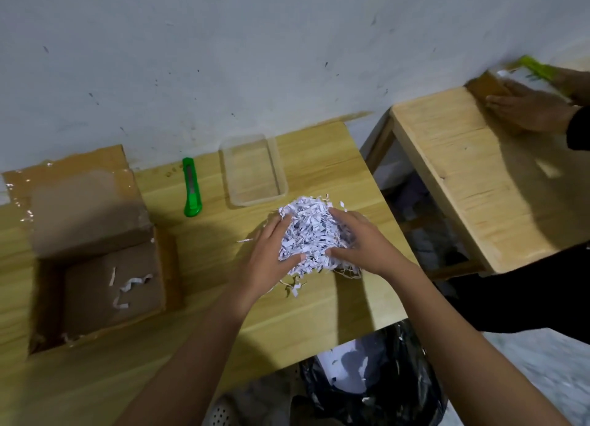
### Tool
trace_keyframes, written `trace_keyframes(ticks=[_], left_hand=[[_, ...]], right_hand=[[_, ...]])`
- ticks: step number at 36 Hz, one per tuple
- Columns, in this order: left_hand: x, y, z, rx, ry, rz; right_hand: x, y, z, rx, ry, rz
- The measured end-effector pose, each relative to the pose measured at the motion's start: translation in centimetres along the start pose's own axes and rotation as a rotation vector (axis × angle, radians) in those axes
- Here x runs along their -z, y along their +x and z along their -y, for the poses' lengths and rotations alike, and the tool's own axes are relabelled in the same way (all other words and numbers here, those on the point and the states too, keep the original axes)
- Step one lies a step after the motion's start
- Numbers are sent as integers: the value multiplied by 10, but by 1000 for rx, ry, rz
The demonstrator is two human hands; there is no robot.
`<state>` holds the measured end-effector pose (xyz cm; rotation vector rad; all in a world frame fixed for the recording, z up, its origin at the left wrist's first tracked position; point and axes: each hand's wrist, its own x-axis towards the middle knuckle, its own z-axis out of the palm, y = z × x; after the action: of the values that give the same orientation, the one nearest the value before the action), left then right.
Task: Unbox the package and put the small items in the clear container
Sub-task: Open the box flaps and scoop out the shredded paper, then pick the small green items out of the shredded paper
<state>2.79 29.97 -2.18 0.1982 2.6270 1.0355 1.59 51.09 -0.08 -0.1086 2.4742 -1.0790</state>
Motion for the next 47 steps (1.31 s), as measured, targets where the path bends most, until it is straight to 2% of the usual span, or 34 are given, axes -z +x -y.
trace_keyframes(ticks=[13,30,38,42,47], left_hand=[[13,-15,-13,-4,98,-66],[18,-28,-28,-38,108,-68],[34,-37,-35,-40,155,-82],[57,-50,-29,-54,147,-165],[113,-86,12,53,43,-381]], right_hand=[[9,-21,24,40,-87,-106],[15,-43,32,66,-153,-212],[15,-48,62,108,-168,-262],[1,-40,91,147,-181,-242],[-38,-16,140,223,-156,-175]])
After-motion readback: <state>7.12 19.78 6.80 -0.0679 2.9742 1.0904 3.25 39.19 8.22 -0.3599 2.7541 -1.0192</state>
